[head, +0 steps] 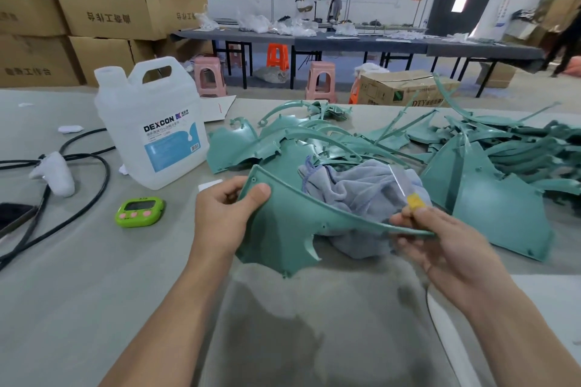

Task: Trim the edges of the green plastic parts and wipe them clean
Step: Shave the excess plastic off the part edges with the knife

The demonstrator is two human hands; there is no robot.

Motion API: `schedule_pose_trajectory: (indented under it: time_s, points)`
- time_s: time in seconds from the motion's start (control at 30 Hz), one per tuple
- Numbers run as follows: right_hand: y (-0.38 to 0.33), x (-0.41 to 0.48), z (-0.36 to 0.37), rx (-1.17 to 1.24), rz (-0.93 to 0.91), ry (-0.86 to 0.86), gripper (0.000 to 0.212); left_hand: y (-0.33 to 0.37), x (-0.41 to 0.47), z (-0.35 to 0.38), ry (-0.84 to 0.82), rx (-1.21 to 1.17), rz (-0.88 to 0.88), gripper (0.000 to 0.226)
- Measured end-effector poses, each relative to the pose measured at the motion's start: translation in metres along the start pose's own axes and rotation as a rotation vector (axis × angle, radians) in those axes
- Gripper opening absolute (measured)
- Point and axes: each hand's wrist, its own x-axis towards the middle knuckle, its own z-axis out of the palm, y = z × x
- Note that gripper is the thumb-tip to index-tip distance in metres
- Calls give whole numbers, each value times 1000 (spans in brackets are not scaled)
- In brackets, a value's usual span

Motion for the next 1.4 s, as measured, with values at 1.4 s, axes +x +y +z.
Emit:
schedule_pose_trajectory:
  time_s: [1.4]
  points:
    - [48,-48,64,-992,-738,-17,29,7,-25,24,78,197,272,16]
